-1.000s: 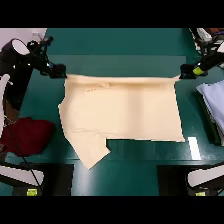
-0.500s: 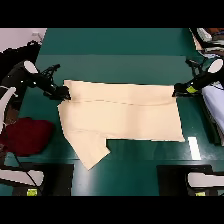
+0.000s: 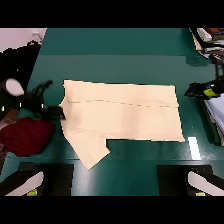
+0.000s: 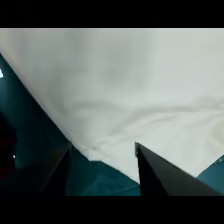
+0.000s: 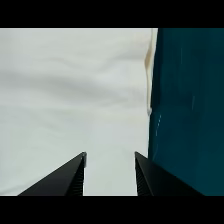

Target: Fold the shirts.

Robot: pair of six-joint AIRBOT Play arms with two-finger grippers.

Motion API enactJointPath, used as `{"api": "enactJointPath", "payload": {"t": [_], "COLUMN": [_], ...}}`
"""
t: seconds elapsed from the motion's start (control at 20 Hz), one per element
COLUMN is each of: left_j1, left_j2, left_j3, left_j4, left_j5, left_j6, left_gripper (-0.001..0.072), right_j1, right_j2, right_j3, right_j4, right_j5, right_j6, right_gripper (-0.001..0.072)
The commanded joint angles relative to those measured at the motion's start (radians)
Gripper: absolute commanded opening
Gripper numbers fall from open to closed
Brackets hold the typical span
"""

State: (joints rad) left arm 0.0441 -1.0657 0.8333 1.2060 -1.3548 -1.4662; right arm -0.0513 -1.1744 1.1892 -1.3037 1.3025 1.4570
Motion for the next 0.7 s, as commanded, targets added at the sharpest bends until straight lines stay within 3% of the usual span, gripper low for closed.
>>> {"api": "enactJointPath", "payload": {"t": [0.0,0.3,0.65], "left_j1": [0.0,-0.001,-0.001], "left_j2": [0.201,0.268,0.268], "left_j3": [-0.264,-0.472,-0.55], "left_j4": [-0.032,-0.196,-0.313], "left_j5": [-0.008,0.044,0.24], "left_j6": [-0.084,-0.071,-0.019], "left_gripper": [0.0476,0.0475,0.0475], "right_j1": [-0.039,-0.046,-0.046], "right_j2": [0.098,0.128,0.128], "right_j3": [-0.051,-0.05,-0.05], "right_j4": [0.003,0.004,0.005], "right_j5": [-0.028,-0.048,-0.044], "right_j6": [-0.001,-0.001,0.0], "right_gripper": [0.0366,0.0366,0.0366]}}
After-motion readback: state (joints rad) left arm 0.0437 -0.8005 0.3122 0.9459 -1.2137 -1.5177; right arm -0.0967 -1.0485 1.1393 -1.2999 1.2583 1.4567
